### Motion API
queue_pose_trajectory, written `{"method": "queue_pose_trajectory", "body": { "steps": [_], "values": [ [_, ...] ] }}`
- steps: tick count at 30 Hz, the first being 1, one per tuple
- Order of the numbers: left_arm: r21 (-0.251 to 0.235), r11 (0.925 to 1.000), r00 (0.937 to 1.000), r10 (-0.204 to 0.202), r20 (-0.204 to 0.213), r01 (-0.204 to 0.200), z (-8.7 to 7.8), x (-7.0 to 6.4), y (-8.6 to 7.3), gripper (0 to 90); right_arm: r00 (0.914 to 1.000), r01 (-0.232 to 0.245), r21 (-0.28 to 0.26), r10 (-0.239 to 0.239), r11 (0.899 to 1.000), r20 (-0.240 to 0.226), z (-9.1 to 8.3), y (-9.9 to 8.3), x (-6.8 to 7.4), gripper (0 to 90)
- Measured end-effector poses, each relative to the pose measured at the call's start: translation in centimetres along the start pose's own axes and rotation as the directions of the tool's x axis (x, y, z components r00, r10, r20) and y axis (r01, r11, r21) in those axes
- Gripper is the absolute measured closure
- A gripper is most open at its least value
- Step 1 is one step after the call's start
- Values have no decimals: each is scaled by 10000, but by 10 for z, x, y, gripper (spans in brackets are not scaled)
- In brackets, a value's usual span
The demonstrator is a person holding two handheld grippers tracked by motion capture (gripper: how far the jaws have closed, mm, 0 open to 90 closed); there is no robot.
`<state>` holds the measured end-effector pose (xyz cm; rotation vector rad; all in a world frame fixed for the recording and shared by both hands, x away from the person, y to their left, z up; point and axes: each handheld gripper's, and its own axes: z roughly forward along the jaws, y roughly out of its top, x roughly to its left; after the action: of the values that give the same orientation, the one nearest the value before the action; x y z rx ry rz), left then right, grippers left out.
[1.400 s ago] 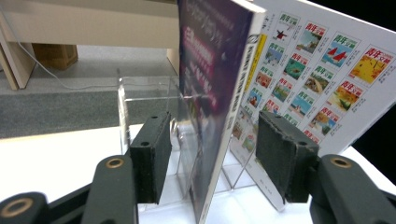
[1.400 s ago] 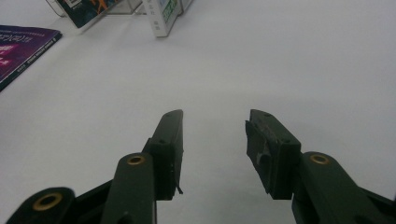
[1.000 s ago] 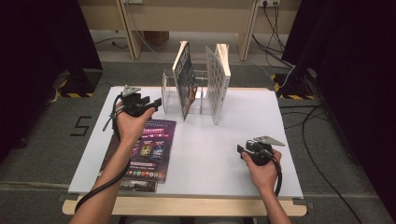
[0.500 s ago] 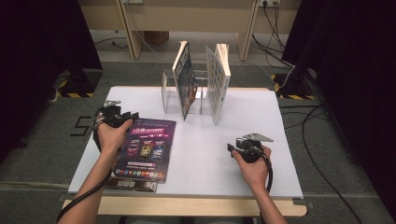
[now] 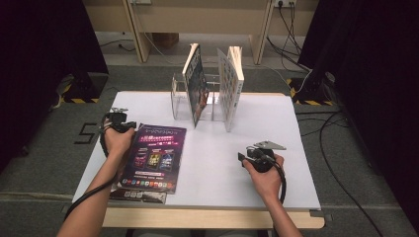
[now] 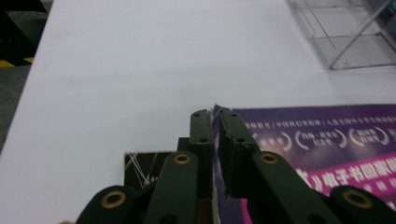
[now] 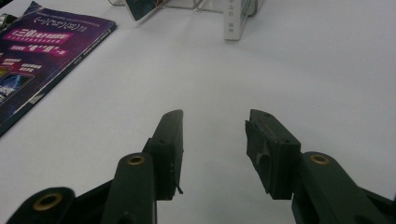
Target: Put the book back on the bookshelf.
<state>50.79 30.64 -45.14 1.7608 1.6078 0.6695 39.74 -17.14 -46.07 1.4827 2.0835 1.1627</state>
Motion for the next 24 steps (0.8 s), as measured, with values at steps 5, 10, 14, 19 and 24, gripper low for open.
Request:
{"method": "queue_pose_trajectory", "body": {
  "steps": [5,10,14,19,24],
  "values": [
    [133,9999,9999,92,-103,-91,14,4,10,853,10000,-48,43,48,10000,-41,2,-3,-1,563],
    [436,9988,9993,246,-298,-233,27,4,12,847,9999,-50,128,52,9999,-132,5,-5,1,563],
    [695,9975,9999,87,-121,-79,39,6,9,843,9995,-132,187,137,9997,-269,8,-4,4,564],
    [840,9965,10000,31,-79,-24,44,4,2,845,9979,-45,276,63,9996,-643,15,0,12,564],
    [863,9962,10000,82,-49,-78,44,4,2,843,9951,157,497,-108,9986,-986,28,9,27,563]
  ]
}}
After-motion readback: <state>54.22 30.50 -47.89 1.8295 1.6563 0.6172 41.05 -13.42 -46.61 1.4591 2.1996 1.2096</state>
